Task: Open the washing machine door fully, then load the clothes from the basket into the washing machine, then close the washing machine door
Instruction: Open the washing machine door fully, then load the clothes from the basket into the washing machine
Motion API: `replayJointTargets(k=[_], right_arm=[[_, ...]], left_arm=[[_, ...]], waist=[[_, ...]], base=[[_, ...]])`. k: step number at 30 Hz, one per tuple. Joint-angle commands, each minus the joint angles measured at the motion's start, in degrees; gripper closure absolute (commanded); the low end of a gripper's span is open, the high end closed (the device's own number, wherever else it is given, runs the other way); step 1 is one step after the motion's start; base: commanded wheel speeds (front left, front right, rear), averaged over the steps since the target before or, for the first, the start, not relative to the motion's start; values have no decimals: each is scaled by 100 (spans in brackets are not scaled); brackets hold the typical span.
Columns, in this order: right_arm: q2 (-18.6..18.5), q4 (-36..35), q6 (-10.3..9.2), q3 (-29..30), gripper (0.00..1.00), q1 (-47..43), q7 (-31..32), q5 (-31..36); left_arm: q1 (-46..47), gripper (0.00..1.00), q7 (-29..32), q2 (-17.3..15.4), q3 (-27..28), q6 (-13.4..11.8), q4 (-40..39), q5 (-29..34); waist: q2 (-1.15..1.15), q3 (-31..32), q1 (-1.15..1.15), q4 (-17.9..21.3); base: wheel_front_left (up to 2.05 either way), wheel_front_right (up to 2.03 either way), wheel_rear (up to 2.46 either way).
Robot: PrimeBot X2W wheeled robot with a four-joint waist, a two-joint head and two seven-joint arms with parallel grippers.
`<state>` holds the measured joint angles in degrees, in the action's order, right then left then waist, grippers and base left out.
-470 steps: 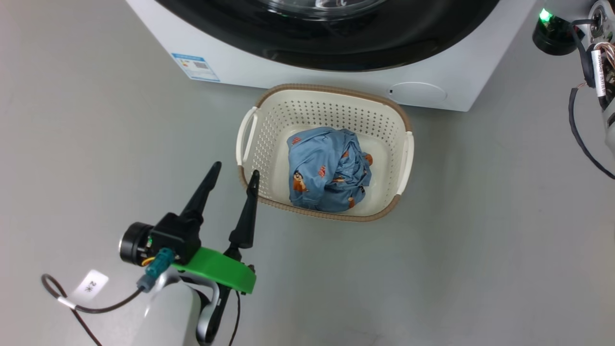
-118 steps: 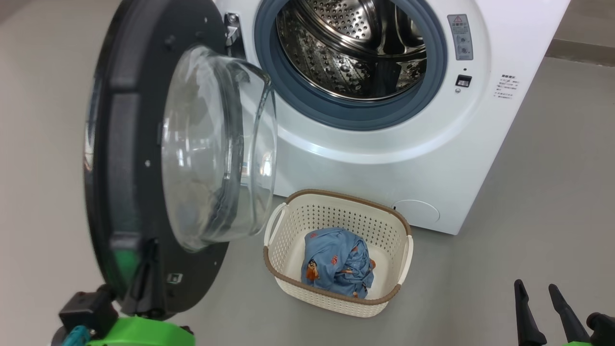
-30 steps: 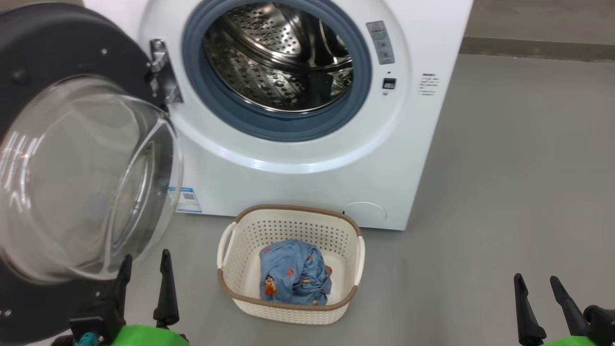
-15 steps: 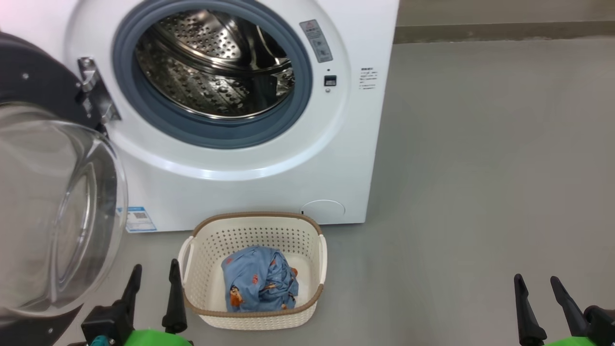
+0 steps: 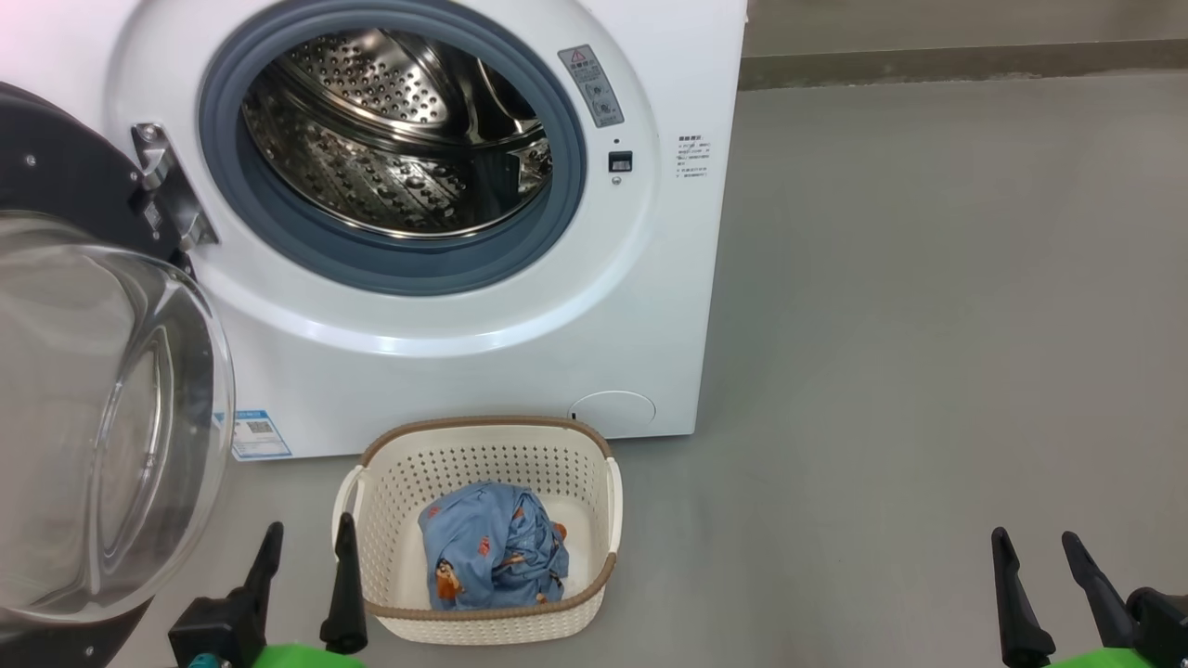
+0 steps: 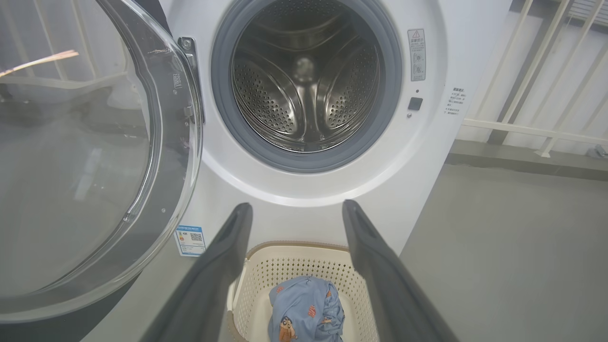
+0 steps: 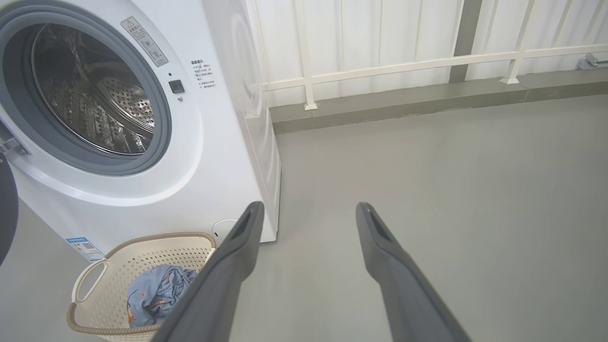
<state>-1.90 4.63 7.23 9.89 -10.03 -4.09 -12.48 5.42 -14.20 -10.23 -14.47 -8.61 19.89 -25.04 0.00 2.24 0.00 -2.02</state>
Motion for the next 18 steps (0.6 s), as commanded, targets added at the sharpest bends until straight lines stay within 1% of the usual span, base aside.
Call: replayJointTargets(k=[1, 14, 18], right_arm=[[-98, -161, 25, -118, 0, 90, -9, 59], [-98, -128, 25, -174, 0, 105, -18, -1], [-98, -116, 25, -174, 0, 115, -19, -17]], left_arm=[[223, 0, -64, -85, 191, 11, -81, 71], [238, 0, -76, -11, 143, 33, 63, 142], [263, 0, -43, 4, 120, -1, 156, 140]], waist=[[0, 1, 0, -5], [0, 0, 0, -3], [0, -18, 0, 1]], base=[[0, 0, 0], [0, 0, 0], [38, -38, 0]])
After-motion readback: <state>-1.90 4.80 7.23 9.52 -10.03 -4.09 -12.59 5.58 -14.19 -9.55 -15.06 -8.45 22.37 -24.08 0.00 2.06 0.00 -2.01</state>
